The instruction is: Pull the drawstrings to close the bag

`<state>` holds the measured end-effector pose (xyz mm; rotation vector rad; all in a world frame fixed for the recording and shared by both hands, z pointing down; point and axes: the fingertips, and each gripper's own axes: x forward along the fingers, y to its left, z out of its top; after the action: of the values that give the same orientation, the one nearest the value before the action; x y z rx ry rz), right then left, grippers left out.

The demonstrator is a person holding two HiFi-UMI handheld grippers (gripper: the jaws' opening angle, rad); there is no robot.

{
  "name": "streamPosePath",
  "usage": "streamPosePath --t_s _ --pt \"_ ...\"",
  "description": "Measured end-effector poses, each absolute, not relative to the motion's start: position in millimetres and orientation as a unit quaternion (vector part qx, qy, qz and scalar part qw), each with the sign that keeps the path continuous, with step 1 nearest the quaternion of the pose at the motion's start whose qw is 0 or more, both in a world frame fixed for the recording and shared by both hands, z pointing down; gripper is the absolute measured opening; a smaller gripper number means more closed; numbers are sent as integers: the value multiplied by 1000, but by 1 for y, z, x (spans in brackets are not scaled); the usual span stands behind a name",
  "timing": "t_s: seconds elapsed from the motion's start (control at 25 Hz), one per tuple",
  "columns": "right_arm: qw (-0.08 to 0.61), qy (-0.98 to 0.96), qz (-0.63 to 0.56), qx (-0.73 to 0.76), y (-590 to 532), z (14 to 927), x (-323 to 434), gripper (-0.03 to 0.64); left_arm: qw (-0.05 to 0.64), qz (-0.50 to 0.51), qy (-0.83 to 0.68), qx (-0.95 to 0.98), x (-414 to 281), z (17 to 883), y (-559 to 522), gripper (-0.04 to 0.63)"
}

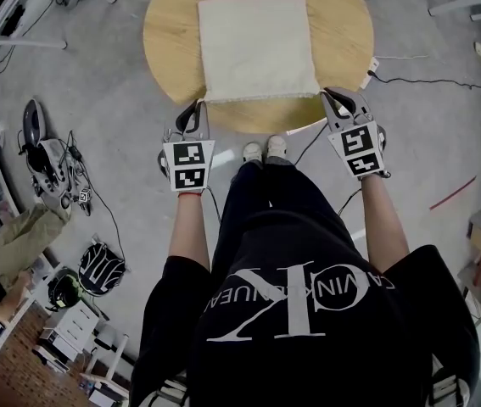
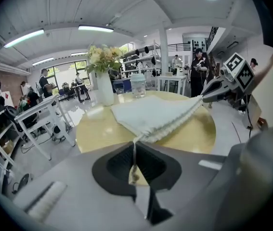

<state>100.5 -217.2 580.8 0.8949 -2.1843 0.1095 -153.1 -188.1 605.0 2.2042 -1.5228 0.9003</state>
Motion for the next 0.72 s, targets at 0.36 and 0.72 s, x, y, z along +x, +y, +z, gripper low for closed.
streamPosePath --t_s 0.36,0.72 --pt "342 -850 7 401 -245 535 108 21 99 279 -564 771 -156 545 -221 18" --pt "317 -844 -9 432 -263 510 116 21 80 256 -584 766 -157 514 -234 18"
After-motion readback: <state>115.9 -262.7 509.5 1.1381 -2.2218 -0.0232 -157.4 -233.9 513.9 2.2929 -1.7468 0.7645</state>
